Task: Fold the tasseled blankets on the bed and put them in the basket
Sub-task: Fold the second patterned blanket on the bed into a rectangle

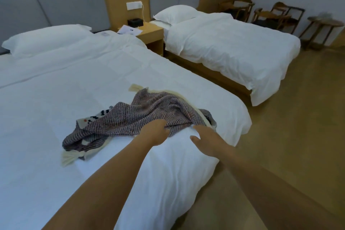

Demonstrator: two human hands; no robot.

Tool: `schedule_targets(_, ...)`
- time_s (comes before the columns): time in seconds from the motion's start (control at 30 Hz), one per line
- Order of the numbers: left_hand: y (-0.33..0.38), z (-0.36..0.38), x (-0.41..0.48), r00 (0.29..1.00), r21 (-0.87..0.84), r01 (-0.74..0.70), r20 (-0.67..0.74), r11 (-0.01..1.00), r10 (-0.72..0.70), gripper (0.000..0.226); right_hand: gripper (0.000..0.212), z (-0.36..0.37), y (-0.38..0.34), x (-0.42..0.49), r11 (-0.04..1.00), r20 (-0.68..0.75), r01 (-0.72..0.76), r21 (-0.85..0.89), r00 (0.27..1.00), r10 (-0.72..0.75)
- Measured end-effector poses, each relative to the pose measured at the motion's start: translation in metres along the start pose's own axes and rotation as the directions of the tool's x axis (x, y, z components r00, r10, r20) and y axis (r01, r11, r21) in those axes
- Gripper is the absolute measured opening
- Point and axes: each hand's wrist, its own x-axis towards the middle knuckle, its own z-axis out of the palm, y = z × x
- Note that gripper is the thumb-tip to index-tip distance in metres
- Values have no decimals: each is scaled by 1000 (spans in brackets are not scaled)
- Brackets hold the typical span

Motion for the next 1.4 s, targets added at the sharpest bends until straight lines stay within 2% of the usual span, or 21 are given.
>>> schedule_targets(0.1, 20, 10, 29, 997, 6, 79, -1, 997, -79, 46, 54, -31, 38, 28, 999, 59, 16, -28, 998, -14)
schedule_targets(0.23, 31, 11, 66, 983, -20, 182, -4, 983, -182, 37, 35, -64, 69, 76, 997, 98, 58, -40, 994, -54)
schedule_targets(0.37, 26, 5, 114, 962, -51, 270, -15, 962, -271, 20, 39, -82, 79, 134, 990, 150, 125, -63, 982, -114)
schedule_targets(0.53, 16, -4, 194, 941, -77, 338, 7, 938, -339, 46, 46, -90, 92, 218, 982, 245, 168, -86, 959, -143)
schedule_targets(0.6, 16, -7, 225, 935, -77, 356, 44, 931, -353, 48, 49, -95, 97, 250, 983, 289, 170, -75, 947, -142)
schedule_targets(0.73, 21, -5, 278, 929, -92, 366, 103, 926, -356, 50, 38, -103, 106, 310, 985, 314, 171, -32, 937, -152)
schedule_targets(0.87, 16, 13, 316, 904, -146, 423, 136, 894, -405, 49, 46, -84, 123, 375, 992, 352, 123, -20, 930, -108)
schedule_targets(1.03, 4, 49, 348, 816, -180, 568, 244, 803, -523, 46, 51, -38, 137, 454, 997, 444, 75, -36, 894, -51)
schedule_targets(1.13, -7, 61, 370, 765, -202, 639, 264, 742, -587, 45, 48, -11, 136, 496, 995, 443, 96, -17, 893, -78)
schedule_targets(1.27, -21, 71, 402, 724, -230, 689, 234, 687, -648, 39, 56, 14, 136, 544, 991, 367, 127, -50, 925, -100)
schedule_targets(1.4, -21, 81, 429, 700, -278, 709, 173, 648, -693, 33, 77, 33, 134, 575, 995, 370, 62, 73, 925, -85)
